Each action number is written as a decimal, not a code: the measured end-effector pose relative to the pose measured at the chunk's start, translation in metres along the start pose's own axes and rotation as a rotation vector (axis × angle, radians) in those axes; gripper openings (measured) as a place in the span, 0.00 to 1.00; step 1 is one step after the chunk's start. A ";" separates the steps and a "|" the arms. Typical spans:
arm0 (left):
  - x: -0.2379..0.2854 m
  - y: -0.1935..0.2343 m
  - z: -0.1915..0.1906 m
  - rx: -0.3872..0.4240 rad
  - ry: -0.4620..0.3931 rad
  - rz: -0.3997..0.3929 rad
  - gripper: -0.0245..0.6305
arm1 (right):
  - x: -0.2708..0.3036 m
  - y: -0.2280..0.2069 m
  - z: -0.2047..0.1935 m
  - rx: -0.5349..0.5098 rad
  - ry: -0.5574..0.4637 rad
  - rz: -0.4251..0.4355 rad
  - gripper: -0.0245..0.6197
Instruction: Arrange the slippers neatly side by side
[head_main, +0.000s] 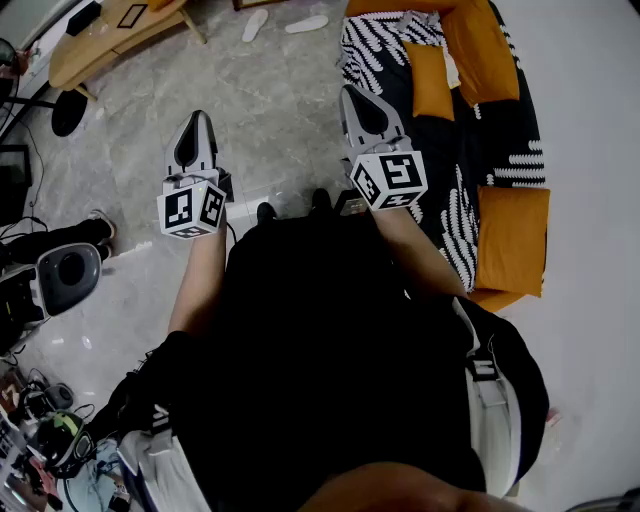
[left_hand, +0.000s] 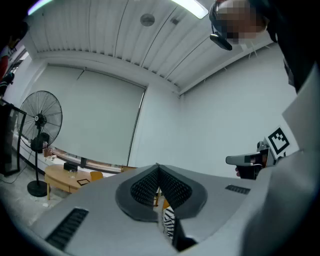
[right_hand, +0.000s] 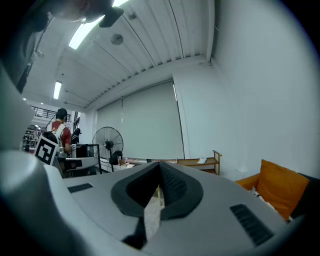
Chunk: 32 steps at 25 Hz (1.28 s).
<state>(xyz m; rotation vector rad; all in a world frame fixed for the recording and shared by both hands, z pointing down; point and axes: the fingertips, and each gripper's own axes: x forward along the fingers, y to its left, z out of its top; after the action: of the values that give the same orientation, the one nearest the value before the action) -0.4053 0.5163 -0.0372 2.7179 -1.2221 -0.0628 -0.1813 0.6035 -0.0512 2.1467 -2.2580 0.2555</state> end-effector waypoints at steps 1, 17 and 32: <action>0.000 -0.001 -0.001 -0.005 -0.002 -0.004 0.06 | 0.000 0.000 0.000 -0.011 -0.004 0.006 0.09; -0.002 -0.013 0.006 -0.012 -0.008 -0.046 0.06 | -0.012 -0.015 -0.002 -0.006 -0.031 0.022 0.09; 0.027 -0.070 0.010 0.031 -0.014 -0.097 0.06 | -0.040 -0.077 0.000 0.025 -0.074 -0.007 0.09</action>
<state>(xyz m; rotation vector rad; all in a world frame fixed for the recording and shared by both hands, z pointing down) -0.3361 0.5404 -0.0578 2.8066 -1.1036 -0.0748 -0.1025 0.6402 -0.0475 2.2116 -2.2983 0.2089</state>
